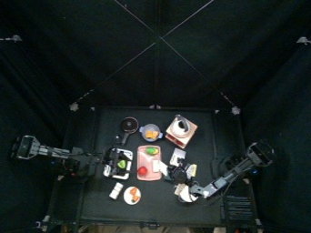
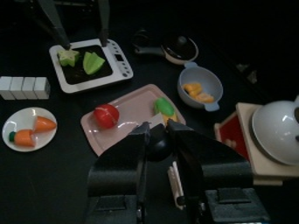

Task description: Hand over cleaver

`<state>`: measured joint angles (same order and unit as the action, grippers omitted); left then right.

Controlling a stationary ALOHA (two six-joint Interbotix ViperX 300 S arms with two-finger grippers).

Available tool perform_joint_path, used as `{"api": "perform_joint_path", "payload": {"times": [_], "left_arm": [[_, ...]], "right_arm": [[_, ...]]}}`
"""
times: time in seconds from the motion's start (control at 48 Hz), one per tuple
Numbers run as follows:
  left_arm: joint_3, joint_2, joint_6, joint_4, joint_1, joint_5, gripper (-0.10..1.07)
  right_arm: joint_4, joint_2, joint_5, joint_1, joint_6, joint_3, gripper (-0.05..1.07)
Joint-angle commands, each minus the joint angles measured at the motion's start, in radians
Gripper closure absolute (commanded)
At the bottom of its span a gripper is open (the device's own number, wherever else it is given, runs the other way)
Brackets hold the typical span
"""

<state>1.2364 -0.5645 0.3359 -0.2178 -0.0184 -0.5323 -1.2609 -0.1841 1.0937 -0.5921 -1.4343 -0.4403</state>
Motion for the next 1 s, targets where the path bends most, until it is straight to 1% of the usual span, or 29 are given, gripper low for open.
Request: {"api": "perform_joint_path", "payload": {"times": [0.0, 0.062, 0.229, 0.292, 0.375, 0.417, 0.5, 0.625, 0.688, 0.854, 0.979], "left_arm": [[-0.028, -0.002, 0.0, -0.011, -0.006, -0.074, 0.0], [-0.029, -0.002, 0.002, -0.011, -0.017, -0.109, 0.0], [-0.04, -0.002, 0.012, -0.005, -0.041, -0.189, 0.0], [-0.049, 0.0, 0.017, 0.009, -0.054, -0.213, 0.0], [-0.063, 0.011, 0.023, 0.041, -0.075, -0.25, 0.0], [-0.067, 0.015, 0.026, 0.061, -0.084, -0.267, 0.0], [-0.075, 0.034, 0.038, 0.118, -0.097, -0.305, 0.0], [-0.072, 0.071, 0.046, 0.221, -0.097, -0.357, 0.0], [-0.075, 0.092, 0.046, 0.253, -0.097, -0.373, 0.0], [-0.097, 0.137, 0.048, 0.261, -0.098, -0.391, 0.0], [-0.12, 0.164, 0.051, 0.249, -0.106, -0.402, 0.0]], "right_arm": [[-0.11, -0.011, -0.058, -0.003, -0.014, -0.012, 0.45], [-0.199, 0.003, -0.086, -0.003, -0.052, -0.026, 0.45], [-0.393, 0.017, -0.089, -0.02, -0.19, -0.075, 0.45], [-0.465, 0.026, -0.086, -0.034, -0.259, -0.103, 0.45], [-0.546, 0.02, -0.057, -0.043, -0.293, -0.12, 0.45], [-0.571, 0.017, -0.035, -0.046, -0.299, -0.126, 0.45], [-0.574, 0.012, -0.002, -0.051, -0.299, -0.133, 0.45], [-0.592, 0.021, 0.029, -0.069, -0.298, -0.135, 0.45], [-0.615, 0.025, 0.034, -0.078, -0.298, -0.137, 0.45], [-0.706, 0.048, 0.035, -0.083, -0.325, -0.132, 0.45], [-0.727, 0.052, 0.035, -0.078, -0.341, -0.129, 0.45]]}}
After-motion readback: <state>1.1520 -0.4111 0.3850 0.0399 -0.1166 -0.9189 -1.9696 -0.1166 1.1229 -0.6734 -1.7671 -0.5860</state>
